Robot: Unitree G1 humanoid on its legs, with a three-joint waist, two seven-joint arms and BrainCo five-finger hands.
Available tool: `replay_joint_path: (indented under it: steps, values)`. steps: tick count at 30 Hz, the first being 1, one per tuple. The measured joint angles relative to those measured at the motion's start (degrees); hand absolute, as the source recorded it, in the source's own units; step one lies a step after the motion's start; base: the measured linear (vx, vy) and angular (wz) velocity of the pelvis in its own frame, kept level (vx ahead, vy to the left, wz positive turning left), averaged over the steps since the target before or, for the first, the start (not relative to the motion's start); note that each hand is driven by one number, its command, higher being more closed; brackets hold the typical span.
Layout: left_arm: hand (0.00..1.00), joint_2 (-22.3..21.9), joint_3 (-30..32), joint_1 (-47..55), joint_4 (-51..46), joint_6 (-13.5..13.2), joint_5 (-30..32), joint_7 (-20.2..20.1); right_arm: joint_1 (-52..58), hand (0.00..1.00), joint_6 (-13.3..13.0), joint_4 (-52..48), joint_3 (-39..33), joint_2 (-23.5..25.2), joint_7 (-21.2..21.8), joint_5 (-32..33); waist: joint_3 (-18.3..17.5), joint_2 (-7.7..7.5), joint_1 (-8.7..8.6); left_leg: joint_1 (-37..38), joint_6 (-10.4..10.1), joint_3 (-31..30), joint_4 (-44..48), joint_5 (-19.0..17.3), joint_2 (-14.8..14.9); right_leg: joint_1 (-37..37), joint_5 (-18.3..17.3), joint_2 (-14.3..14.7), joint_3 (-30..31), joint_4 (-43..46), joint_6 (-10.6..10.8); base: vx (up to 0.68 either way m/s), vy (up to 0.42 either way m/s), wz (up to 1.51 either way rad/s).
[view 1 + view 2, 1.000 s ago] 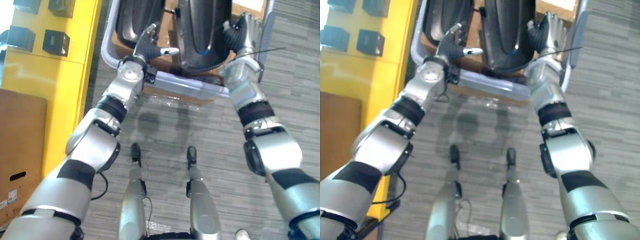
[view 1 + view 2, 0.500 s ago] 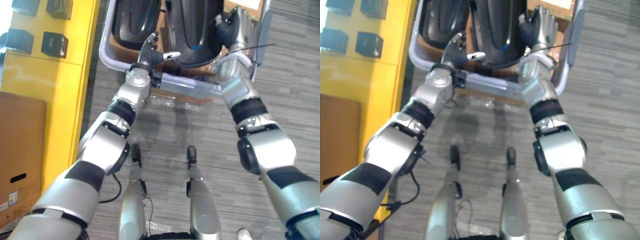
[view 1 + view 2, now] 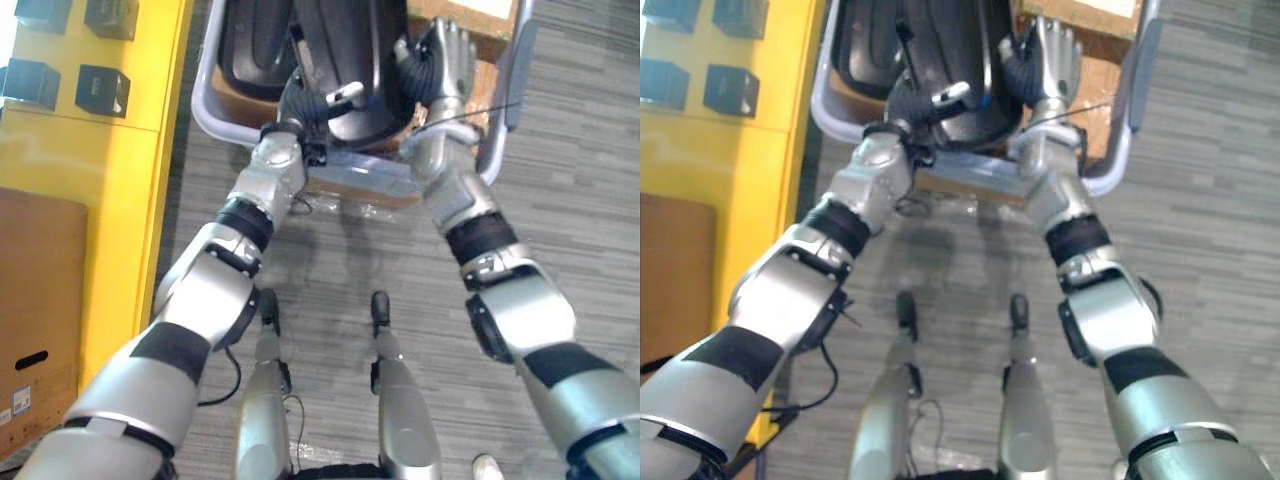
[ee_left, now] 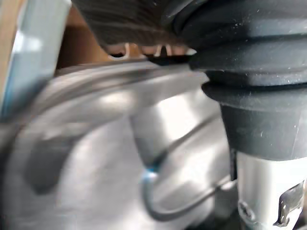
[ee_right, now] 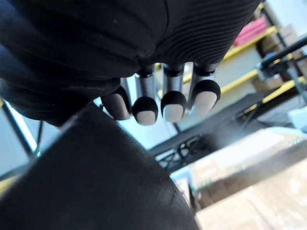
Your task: Walk over and take plastic housings, then place them on the shelf
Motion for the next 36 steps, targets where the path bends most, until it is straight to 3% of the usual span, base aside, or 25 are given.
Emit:
replay_joint_path:
  steps: [6,11,14,21,22,26,30,33,36]
  values:
    - [1.0,2.0,-0.7,0.0,-4.1,-1.8,-8.3,0.0,3.0,1.0,0.0,-1.6,2.3,-0.5,-0.1,-0.5,0.0,-0.07,0.03,0.0,0.0,-0.1,0.0,0.0,0.0,0.1,0.0,0.0,-0.1,0.0,0.0,-0.01,-0.002,0.0]
    - [1.0,2.3,-0.5,0.4,-5.1,-3.1,-11.1,0.1,5.6,1.0,-0.6,-6.5,3.2,-1.3,-1.6,-0.5,-0.2,-0.53,-0.04,0.0,0.0,-0.2,0.0,0.0,0.0,0.2,0.0,0.0,-0.2,0.0,0.0,0.0,0.0,0.0]
    - [1.0,2.7,0.5,3.4,-8.4,-4.2,-11.2,0.6,7.2,1.0,-2.2,-8.8,3.5,-1.3,-2.7,-0.5,-0.2,-0.78,-0.52,0.4,0.0,-0.3,0.0,0.0,0.0,0.8,-0.1,0.1,-0.4,-0.1,-0.1,0.0,-0.001,0.05]
    - [1.0,3.9,0.3,12.1,-18.2,-6.2,-12.6,1.0,14.3,1.0,-2.6,-17.6,4.4,-1.6,-4.1,-0.5,-0.6,-1.77,-0.03,2.9,0.1,-0.1,0.0,-0.8,0.1,3.4,-0.7,0.1,-0.5,-0.2,-0.4,0.0,0.0,0.0]
    - [1.0,4.1,0.3,13.7,-20.2,-6.3,-12.5,1.1,16.0,0.0,-2.6,-19.9,4.4,-1.8,-4.2,-0.5,-0.8,-2.14,0.05,3.7,0.1,-0.1,0.1,-1.0,0.1,4.1,-1.0,0.1,-0.5,-0.2,-0.4,0.0,0.0,0.0]
    - [1.0,4.2,0.3,20.1,-27.8,-8.4,-11.8,1.4,22.6,0.0,-3.0,-28.8,4.2,-1.9,-5.2,-0.5,-2.1,-4.33,0.27,4.6,-0.1,0.0,3.3,-3.8,0.3,6.1,-2.1,0.1,-0.5,0.1,-0.6,0.01,-0.028,-0.02]
    - [1.0,4.1,0.1,26.7,-37.7,-9.5,-5.6,2.9,30.2,0.0,-4.8,-39.9,1.8,-2.5,-5.2,-0.5,-3.5,-6.2,0.31,5.3,-0.2,-0.1,5.6,-6.1,0.2,8.0,-3.4,0.1,-0.6,0.4,-0.5,0.04,-0.034,0.02]
    - [1.0,3.7,0.3,31.6,-45.9,-10.2,2.1,5.3,35.9,0.0,-7.6,-50.8,-0.8,-0.8,-4.6,0.9,-3.7,-6.24,0.64,7.9,-0.4,0.0,6.0,-7.2,0.2,10.9,-4.2,0.1,-0.7,0.3,-0.5,0.08,-0.025,0.0]
    - [1.0,-0.7,1.6,39.3,-53.4,-10.4,12.7,8.4,43.7,0.0,-13.0,-59.8,-2.4,3.0,-3.3,6.9,-10.6,-5.91,0.81,7.3,-0.6,0.2,5.6,-8.3,0.2,9.9,-5.7,0.0,-0.9,0.7,-0.6,0.1,-0.026,0.0]
